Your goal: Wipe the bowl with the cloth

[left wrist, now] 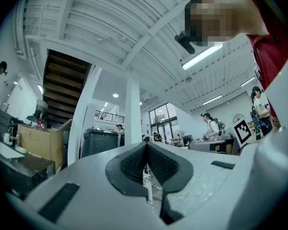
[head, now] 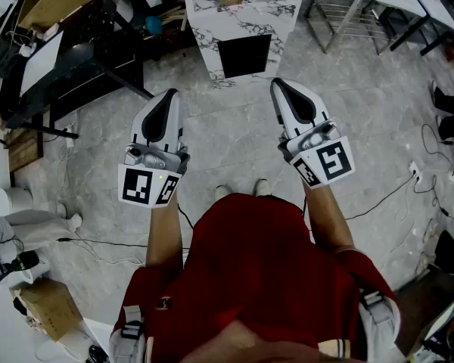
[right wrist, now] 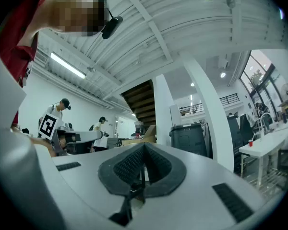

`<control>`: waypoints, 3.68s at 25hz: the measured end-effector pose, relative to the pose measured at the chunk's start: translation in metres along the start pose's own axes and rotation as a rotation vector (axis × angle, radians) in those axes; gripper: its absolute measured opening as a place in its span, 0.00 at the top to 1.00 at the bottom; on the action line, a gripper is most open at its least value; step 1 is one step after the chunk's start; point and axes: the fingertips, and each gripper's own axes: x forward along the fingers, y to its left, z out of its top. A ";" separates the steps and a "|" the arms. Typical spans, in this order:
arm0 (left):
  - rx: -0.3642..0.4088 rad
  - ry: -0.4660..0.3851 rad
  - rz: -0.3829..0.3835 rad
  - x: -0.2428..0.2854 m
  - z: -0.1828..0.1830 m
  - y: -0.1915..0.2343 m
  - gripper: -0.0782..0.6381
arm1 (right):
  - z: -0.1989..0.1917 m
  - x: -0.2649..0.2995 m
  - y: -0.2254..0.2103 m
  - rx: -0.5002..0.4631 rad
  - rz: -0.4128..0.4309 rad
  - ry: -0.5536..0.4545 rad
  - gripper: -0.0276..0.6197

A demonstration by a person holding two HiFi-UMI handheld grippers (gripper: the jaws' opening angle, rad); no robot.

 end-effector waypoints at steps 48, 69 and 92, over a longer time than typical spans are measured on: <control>-0.005 -0.020 -0.061 0.308 -0.100 0.167 0.88 | -0.046 0.227 -0.243 -0.069 -0.098 0.039 0.96; -0.043 0.013 -0.048 0.412 -0.146 0.262 0.88 | -0.088 0.368 -0.335 -0.079 -0.088 0.059 0.96; -0.029 0.181 0.158 0.592 -0.247 0.303 0.88 | -0.214 0.523 -0.553 0.004 -0.014 0.283 0.96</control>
